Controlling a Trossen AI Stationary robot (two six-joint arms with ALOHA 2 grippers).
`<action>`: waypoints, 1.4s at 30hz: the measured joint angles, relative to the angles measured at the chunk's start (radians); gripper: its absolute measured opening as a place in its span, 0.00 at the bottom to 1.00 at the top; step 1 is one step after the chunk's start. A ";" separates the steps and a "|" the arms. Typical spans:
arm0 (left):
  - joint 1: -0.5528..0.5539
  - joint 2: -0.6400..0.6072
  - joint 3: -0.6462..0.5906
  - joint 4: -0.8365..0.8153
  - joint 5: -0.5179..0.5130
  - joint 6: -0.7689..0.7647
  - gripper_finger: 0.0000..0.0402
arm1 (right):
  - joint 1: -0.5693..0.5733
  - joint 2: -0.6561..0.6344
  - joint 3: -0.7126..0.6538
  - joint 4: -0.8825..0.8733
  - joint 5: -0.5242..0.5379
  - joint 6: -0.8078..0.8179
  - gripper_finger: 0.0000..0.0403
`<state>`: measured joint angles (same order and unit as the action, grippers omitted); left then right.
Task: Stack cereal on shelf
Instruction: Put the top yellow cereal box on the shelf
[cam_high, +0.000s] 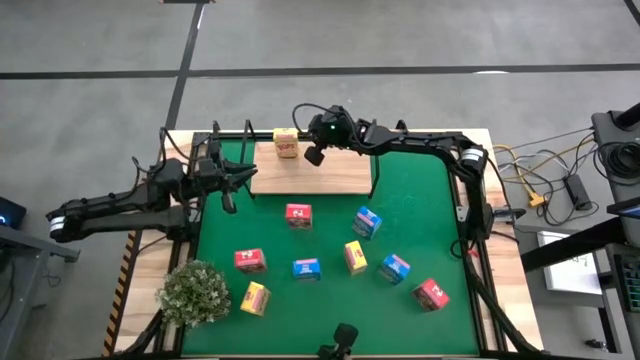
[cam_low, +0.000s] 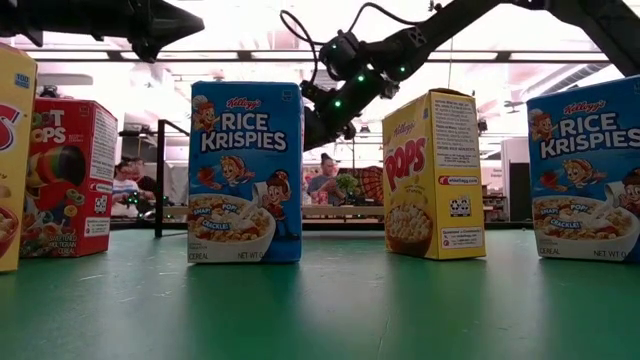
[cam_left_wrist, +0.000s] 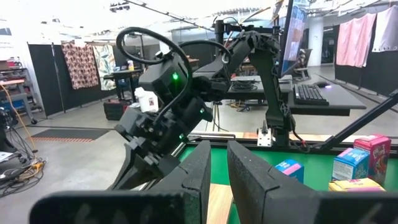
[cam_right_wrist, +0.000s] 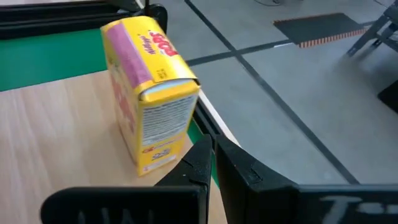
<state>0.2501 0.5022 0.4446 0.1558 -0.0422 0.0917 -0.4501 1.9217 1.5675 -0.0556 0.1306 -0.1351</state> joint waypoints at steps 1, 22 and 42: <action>0.000 0.000 0.000 0.000 0.000 0.000 0.09 | 0.000 0.000 0.000 0.012 0.000 0.007 0.03; 0.000 -0.008 0.000 0.005 0.000 -0.003 0.09 | 0.012 0.084 -0.017 0.148 -0.034 0.049 0.03; 0.000 -0.008 0.000 0.011 0.000 0.001 0.09 | 0.029 0.091 -0.017 0.156 -0.078 0.074 0.03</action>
<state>0.2501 0.4946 0.4450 0.1669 -0.0422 0.0925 -0.4211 2.0129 1.5505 0.1003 0.0525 -0.0615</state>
